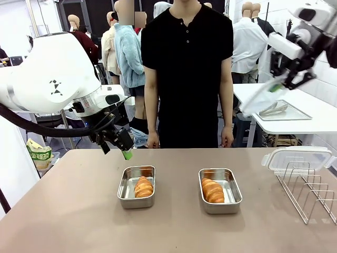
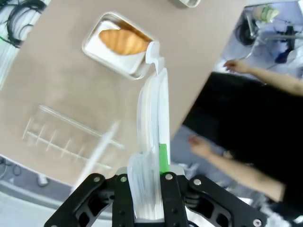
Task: Place the bread in airtight containers.
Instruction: Pick up one Airtight Container lid and hand it to the human.
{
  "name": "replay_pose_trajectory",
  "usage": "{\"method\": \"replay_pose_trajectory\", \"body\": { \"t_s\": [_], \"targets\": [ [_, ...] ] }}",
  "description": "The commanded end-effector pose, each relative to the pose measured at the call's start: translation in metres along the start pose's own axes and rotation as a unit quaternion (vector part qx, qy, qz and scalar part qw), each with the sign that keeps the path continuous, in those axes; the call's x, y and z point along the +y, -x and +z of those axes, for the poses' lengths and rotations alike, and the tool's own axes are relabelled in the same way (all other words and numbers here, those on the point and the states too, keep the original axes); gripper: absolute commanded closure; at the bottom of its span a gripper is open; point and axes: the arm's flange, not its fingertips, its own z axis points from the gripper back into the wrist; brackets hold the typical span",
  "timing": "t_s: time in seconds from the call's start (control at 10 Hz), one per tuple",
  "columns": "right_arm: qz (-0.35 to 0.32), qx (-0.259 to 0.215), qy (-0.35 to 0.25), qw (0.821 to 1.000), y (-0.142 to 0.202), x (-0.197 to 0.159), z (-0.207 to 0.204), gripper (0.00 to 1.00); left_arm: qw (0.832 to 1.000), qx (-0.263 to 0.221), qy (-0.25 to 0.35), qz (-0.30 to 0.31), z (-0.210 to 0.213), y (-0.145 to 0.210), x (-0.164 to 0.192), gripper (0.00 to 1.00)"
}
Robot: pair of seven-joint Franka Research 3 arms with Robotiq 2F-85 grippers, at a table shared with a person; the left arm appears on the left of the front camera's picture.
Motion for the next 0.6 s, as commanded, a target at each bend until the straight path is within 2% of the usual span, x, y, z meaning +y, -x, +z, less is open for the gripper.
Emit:
{"method": "replay_pose_trajectory", "body": {
  "t_s": [0.0, 0.3, 0.5],
  "targets": [
    [0.050, -0.018, 0.050, 0.997, 0.003, -0.036, -0.022, 1.00, 1.000, -0.001, 0.001, 0.001, 0.000, -0.001, 0.001, 0.00],
    [0.063, -0.022, 0.055, 0.996, 0.004, -0.085, -0.060, 1.00, 1.000, -0.001, 0.001, 0.001, 0.000, -0.001, 0.001, 0.00],
    [0.054, -0.047, 0.057, 0.996, 0.011, -0.099, -0.082, 1.00, 1.000, -0.001, 0.001, 0.001, 0.000, -0.001, 0.001, 0.00]
  ]
}}
